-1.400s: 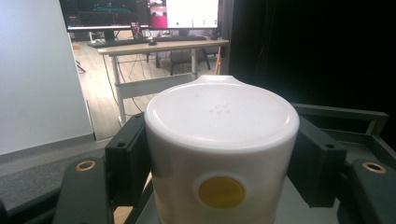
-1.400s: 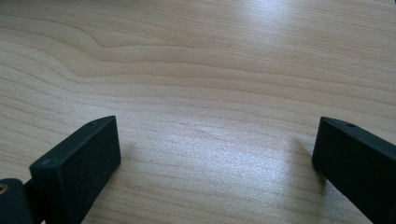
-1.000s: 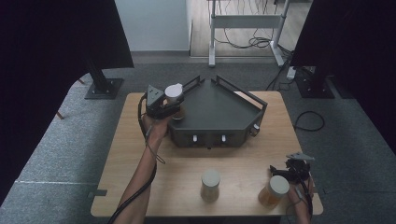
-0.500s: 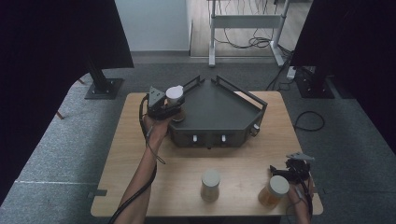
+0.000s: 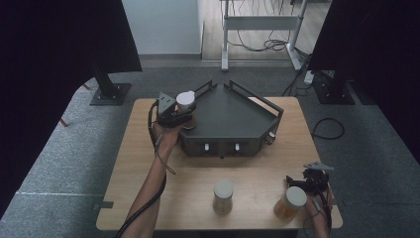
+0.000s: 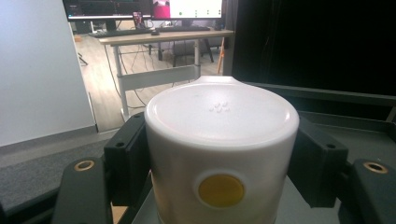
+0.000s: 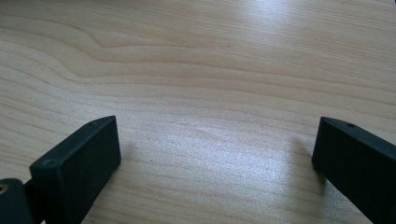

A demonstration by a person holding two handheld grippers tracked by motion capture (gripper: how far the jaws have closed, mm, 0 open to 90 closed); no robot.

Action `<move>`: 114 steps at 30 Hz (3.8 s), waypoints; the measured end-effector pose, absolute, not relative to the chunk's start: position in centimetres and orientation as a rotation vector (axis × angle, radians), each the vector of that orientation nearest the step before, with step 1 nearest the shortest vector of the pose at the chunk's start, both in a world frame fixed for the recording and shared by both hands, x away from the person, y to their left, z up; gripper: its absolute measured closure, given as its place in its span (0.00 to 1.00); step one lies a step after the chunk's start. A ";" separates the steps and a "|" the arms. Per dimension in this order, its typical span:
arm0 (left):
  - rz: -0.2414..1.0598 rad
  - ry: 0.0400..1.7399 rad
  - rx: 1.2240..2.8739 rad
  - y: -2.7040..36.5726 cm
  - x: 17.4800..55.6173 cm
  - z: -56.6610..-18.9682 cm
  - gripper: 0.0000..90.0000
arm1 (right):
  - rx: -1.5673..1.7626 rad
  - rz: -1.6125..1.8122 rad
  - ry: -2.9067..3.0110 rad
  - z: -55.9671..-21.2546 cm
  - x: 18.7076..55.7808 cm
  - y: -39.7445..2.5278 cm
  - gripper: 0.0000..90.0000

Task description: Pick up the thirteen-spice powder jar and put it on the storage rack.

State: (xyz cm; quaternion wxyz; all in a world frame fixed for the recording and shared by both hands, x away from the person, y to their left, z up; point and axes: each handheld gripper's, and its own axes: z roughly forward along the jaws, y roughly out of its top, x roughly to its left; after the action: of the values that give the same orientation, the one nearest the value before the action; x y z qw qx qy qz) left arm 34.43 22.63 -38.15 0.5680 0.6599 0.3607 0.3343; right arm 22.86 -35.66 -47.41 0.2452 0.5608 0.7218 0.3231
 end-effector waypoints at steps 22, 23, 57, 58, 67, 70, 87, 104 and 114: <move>0.792 0.825 1.574 22.5 34.7 -37.8 0.08 | 1.531 0.882 1.970 -47.4 22.9 -35.7 0.00; 0.792 0.825 1.574 22.5 34.7 -37.8 0.07 | 1.531 0.882 1.970 -47.4 22.9 -35.7 0.00; 0.801 0.841 1.566 23.1 33.8 -37.4 0.04 | 1.531 0.882 1.970 -47.4 22.9 -35.6 0.00; 0.801 0.841 1.564 23.2 33.7 -37.3 0.04 | 1.531 0.881 1.970 -47.4 22.9 -35.6 0.00; 0.800 0.842 1.548 23.7 32.9 -37.3 0.04 | 1.532 0.881 1.969 -47.4 22.9 -35.6 0.00; 0.803 0.841 1.551 23.9 32.6 -37.3 0.04 | 1.531 0.881 1.970 -47.4 22.9 -35.6 0.00; 0.787 0.868 1.539 25.5 30.9 -37.8 0.04 | 1.532 0.882 1.969 -47.4 22.9 -35.6 0.00; 0.779 0.864 1.541 26.4 29.2 -37.8 0.04 | 1.532 0.882 1.969 -47.4 22.9 -35.6 0.00; 0.777 0.853 1.548 26.9 27.8 -37.8 0.04 | 1.532 0.882 1.969 -47.4 22.9 -35.6 0.00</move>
State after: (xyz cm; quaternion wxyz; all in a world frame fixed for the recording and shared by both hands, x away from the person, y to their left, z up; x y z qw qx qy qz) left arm 27.84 26.92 -37.77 0.5693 0.6591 0.3634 0.3307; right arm 22.88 -35.63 -47.42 0.2454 0.5613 0.7213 0.3231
